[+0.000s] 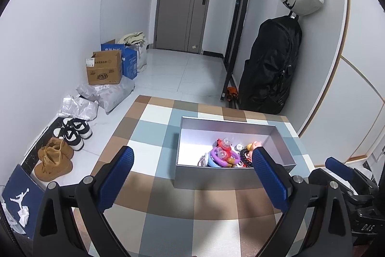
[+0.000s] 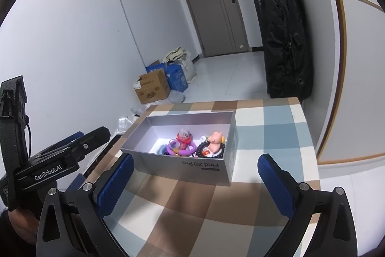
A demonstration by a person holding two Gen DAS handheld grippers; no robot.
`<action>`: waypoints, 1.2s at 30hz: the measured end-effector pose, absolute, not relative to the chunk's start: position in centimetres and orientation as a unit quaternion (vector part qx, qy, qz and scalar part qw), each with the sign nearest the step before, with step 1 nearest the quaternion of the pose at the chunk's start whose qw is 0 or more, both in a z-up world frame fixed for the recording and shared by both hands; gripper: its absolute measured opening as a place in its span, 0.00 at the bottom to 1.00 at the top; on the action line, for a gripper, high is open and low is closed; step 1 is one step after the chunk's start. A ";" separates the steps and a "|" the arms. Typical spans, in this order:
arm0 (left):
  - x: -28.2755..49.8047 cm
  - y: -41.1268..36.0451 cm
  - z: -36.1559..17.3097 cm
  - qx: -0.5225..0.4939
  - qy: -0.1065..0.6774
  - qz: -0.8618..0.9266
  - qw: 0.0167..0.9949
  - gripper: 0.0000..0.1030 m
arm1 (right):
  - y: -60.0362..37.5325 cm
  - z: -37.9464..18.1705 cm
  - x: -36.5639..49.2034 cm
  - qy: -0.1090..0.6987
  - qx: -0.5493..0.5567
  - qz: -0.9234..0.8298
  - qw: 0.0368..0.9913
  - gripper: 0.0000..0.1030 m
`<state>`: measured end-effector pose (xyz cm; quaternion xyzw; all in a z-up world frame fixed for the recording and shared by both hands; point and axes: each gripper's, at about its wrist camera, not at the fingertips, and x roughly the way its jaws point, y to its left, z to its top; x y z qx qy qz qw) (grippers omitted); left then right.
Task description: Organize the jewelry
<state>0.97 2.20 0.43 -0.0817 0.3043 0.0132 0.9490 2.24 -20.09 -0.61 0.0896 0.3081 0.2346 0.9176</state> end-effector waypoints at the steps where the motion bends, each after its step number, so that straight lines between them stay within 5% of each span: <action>1: 1.0 2.3 0.4 -0.085 0.305 0.014 0.948 0.93 | -20.1 -0.6 2.3 0.308 0.090 0.234 0.918 1.00; 36: 1.3 2.3 -0.2 -0.080 0.319 0.011 0.944 0.93 | -20.1 -1.0 2.4 0.316 0.088 0.231 0.916 1.00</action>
